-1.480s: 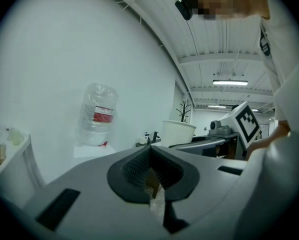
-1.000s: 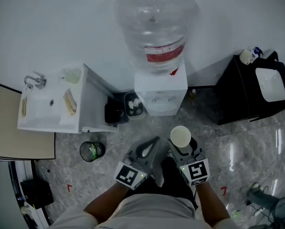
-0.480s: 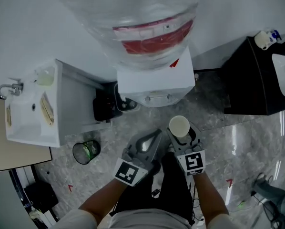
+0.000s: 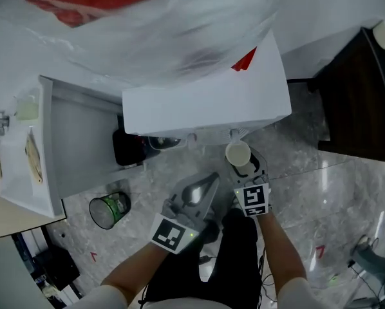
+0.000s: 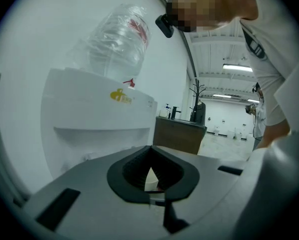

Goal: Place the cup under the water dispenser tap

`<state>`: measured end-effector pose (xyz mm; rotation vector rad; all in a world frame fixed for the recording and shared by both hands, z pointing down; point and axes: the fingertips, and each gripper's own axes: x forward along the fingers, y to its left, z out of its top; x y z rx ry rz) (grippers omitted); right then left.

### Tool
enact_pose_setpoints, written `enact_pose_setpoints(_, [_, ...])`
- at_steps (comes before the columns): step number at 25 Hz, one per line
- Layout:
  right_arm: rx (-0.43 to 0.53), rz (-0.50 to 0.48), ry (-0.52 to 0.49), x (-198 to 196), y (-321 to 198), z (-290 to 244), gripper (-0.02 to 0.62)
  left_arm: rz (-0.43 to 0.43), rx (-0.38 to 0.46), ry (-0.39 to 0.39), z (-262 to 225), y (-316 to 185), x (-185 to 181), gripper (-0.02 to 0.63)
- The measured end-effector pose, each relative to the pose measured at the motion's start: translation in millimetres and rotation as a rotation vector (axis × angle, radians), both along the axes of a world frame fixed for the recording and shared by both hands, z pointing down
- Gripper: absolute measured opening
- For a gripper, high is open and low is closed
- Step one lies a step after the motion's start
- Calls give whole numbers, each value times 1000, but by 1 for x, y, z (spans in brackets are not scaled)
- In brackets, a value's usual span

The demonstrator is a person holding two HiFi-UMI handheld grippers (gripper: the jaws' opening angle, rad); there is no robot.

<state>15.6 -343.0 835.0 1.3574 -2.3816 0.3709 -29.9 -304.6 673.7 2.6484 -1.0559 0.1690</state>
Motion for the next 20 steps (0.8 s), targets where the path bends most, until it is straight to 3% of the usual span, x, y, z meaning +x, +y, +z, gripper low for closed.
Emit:
enact_pose_setpoints(10, [10, -2, 22, -5, -47, 72, 276, -6, -18, -13, 48, -17, 4, 6])
enact_pose_setpoints(20, [7, -24, 48, -9, -63, 103, 276, -9, -43, -30, 65, -20, 3, 6])
